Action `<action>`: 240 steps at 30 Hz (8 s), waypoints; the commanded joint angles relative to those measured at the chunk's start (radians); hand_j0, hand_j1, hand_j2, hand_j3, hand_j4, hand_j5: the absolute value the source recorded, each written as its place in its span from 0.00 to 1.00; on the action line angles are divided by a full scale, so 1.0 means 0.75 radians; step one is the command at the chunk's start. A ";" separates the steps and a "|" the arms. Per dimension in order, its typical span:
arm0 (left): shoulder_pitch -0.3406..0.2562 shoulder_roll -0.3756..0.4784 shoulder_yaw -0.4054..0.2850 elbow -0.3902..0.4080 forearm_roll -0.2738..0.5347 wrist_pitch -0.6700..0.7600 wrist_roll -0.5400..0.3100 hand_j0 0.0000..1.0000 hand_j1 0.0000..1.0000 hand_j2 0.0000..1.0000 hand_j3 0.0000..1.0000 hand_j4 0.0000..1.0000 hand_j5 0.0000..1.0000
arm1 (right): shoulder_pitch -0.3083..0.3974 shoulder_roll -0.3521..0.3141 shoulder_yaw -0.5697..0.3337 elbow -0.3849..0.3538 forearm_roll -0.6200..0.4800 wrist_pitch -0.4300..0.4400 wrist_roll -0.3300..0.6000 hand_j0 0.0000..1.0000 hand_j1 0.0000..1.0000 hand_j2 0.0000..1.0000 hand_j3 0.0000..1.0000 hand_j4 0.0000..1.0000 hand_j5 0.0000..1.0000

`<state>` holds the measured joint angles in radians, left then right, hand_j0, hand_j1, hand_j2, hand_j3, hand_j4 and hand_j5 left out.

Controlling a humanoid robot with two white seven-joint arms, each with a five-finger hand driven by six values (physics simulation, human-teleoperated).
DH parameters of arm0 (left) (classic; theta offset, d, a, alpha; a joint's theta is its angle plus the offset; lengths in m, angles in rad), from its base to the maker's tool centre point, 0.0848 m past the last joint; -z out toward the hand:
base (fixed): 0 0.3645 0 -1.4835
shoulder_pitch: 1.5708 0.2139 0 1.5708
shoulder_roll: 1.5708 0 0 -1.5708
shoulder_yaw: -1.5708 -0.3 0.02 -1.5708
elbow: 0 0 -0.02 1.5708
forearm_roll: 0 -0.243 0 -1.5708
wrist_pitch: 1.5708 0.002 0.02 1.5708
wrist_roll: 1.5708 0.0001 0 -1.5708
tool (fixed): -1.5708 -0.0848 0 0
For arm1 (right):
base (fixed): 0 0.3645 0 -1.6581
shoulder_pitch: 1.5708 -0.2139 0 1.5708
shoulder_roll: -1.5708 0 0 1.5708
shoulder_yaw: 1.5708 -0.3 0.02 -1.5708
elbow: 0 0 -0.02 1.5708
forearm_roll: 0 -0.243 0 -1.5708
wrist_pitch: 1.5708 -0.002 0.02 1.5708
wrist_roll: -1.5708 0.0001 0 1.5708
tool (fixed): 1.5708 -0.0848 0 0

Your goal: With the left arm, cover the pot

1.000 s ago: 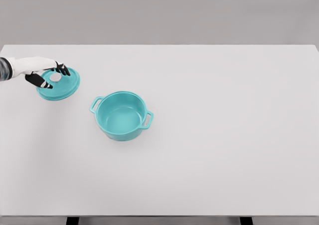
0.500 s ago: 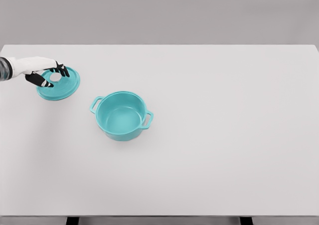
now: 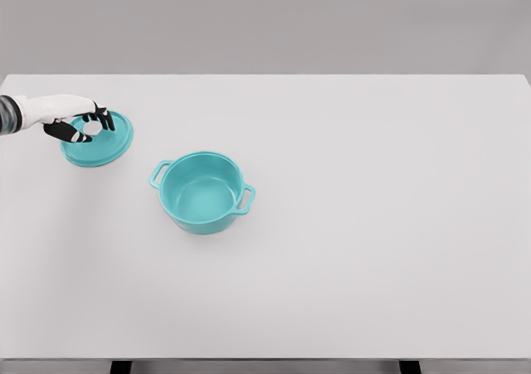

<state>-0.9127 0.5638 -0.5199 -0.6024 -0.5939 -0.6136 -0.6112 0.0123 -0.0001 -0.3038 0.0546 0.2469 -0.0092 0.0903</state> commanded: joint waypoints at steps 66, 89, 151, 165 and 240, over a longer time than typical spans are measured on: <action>-0.014 0.367 -0.348 -0.688 0.303 0.004 0.234 0.50 0.50 0.50 0.50 0.50 0.50 | -0.002 0.000 0.000 0.001 0.000 0.000 0.000 1.00 1.00 1.00 1.00 1.00 1.00; -0.012 0.408 -0.499 -0.960 0.358 0.004 0.306 0.50 0.50 0.50 0.50 0.50 0.50 | 0.000 0.000 0.000 0.001 0.000 0.000 0.000 1.00 1.00 1.00 1.00 1.00 1.00; 0.008 0.488 -0.763 -1.330 0.440 0.004 0.471 0.50 0.50 0.50 0.50 0.50 0.50 | 0.000 0.000 0.000 0.001 0.000 0.000 0.000 1.00 1.00 1.00 1.00 1.00 1.00; 0.016 0.488 -0.765 -1.328 0.440 0.004 0.471 0.52 0.52 0.52 0.52 0.52 0.52 | 0.000 0.000 0.000 0.001 0.000 0.000 0.000 1.00 1.00 1.00 1.00 1.00 1.00; 0.020 0.572 -0.528 -1.299 0.440 0.004 0.465 1.00 1.00 1.00 1.00 1.00 1.00 | 0.000 0.000 0.000 -0.001 0.000 0.000 0.000 1.00 1.00 1.00 1.00 1.00 1.00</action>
<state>-0.8897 0.9730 -0.9646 -1.5771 -0.2717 -0.6123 -0.2621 0.0123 -0.0001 -0.3038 0.0545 0.2469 -0.0092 0.0904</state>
